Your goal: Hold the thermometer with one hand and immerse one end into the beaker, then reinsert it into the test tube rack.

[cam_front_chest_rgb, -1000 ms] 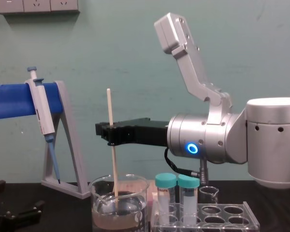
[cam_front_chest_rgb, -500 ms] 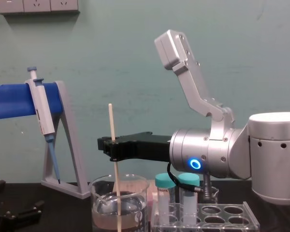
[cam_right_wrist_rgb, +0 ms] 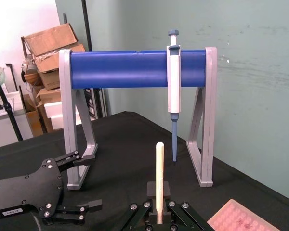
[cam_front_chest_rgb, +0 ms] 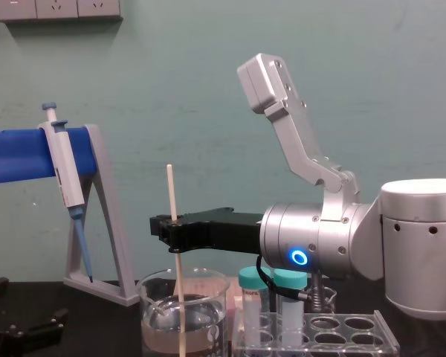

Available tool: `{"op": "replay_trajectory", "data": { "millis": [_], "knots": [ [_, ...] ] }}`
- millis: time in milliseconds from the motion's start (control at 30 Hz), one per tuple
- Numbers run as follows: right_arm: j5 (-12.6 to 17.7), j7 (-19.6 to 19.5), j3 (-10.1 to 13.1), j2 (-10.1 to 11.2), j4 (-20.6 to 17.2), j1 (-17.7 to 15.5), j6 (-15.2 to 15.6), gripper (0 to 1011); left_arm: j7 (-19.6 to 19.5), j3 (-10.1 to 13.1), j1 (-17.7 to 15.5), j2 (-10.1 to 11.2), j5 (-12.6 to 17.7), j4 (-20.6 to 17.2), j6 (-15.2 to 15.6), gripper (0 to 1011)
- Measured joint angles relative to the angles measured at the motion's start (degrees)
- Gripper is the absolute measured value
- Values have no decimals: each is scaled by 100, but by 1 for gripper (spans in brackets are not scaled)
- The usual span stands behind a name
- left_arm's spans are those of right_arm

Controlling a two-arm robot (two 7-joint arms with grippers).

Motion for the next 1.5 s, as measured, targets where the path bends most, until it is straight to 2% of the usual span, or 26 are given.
{"op": "replay_trajectory", "data": {
  "millis": [1500],
  "knots": [
    [13,-18,-10,9,-18,2,5,45,0,0,0,0,0,0,0,1004]
  ]
}}
